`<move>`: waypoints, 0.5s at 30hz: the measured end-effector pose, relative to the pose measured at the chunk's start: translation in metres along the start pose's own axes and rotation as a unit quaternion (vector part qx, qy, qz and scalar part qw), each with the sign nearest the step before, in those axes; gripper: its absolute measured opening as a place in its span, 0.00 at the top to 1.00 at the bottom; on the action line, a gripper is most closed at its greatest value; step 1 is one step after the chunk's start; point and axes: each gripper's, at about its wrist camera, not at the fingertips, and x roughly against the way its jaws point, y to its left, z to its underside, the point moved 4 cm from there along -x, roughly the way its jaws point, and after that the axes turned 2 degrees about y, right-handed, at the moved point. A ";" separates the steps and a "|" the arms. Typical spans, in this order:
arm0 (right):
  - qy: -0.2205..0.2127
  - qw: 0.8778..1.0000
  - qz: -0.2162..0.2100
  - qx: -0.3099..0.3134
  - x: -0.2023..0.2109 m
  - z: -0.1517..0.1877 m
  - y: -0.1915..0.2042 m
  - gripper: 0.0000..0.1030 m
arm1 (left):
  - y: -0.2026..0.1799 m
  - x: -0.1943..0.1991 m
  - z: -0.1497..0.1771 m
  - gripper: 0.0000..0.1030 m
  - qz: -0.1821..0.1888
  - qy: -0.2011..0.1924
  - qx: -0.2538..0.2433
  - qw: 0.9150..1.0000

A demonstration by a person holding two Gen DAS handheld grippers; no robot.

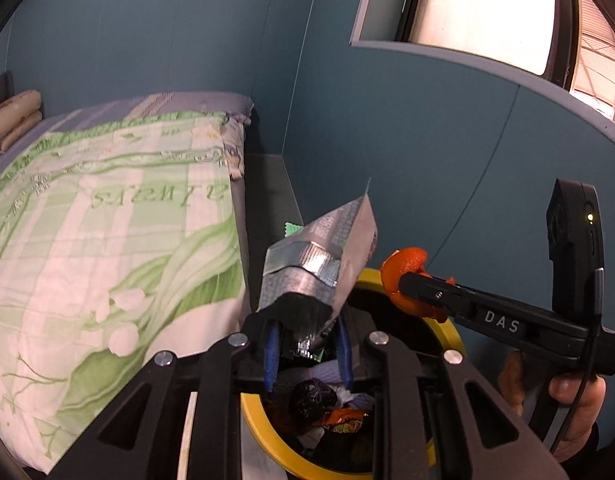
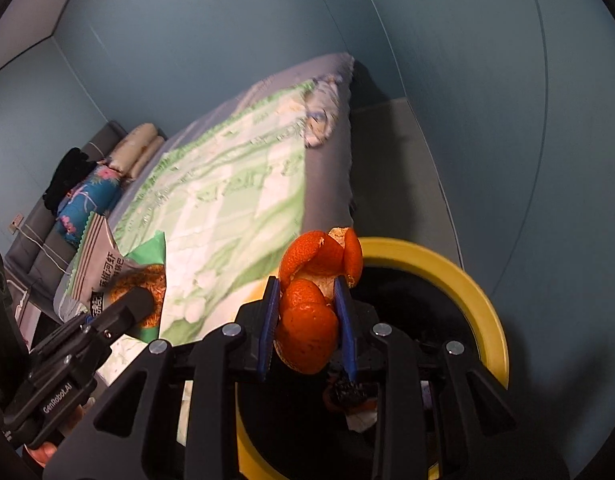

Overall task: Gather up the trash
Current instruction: 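Open both tools to drop the wrapper and peel into the bin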

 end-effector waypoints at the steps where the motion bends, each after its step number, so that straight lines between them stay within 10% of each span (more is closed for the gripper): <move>1: 0.004 1.000 0.001 -0.002 -0.003 0.002 -0.003 0.75 | 0.001 -0.004 0.002 0.79 0.002 0.006 0.003 1.000; 6: 0.014 1.000 0.010 -0.003 -0.011 0.005 -0.008 0.70 | 0.003 -0.016 0.012 0.74 0.010 0.024 0.008 1.000; 15: -0.009 1.000 0.024 -0.009 -0.004 0.000 -0.008 0.59 | 0.033 0.005 0.013 0.32 -0.004 0.003 0.050 0.999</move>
